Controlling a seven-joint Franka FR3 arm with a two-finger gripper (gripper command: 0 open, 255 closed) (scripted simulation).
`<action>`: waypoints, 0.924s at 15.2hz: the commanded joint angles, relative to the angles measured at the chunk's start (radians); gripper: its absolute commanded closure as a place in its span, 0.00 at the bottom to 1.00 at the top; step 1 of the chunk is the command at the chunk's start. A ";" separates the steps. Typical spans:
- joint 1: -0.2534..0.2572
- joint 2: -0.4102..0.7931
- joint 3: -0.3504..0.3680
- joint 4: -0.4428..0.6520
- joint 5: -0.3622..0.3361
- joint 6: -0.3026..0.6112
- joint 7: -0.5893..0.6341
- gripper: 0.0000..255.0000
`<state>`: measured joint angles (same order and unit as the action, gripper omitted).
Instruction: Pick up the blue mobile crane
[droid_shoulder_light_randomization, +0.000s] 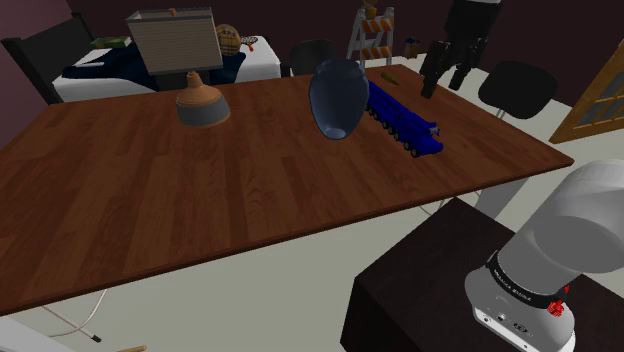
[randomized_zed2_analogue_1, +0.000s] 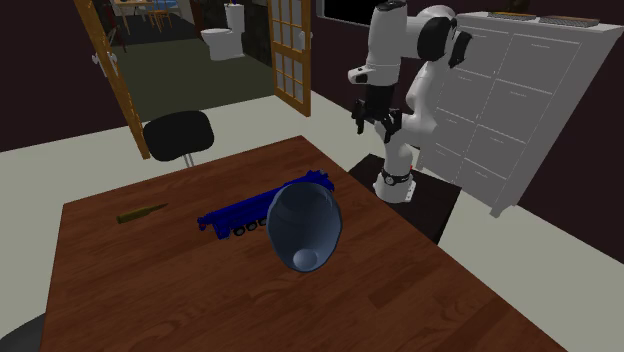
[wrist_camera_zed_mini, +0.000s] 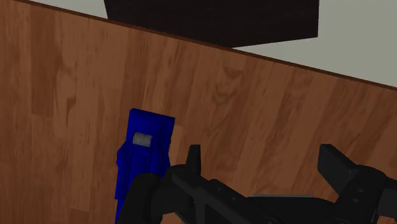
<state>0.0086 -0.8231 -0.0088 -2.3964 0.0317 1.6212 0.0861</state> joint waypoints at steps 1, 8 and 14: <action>0.000 0.000 0.000 0.000 0.000 0.000 0.000 0.00; -0.051 0.244 -0.065 0.077 -0.034 0.132 -0.012 0.00; -0.086 0.461 -0.121 0.183 -0.043 0.214 -0.023 0.00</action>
<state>-0.0727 -0.4026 -0.1218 -2.2367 -0.0115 1.8224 0.0638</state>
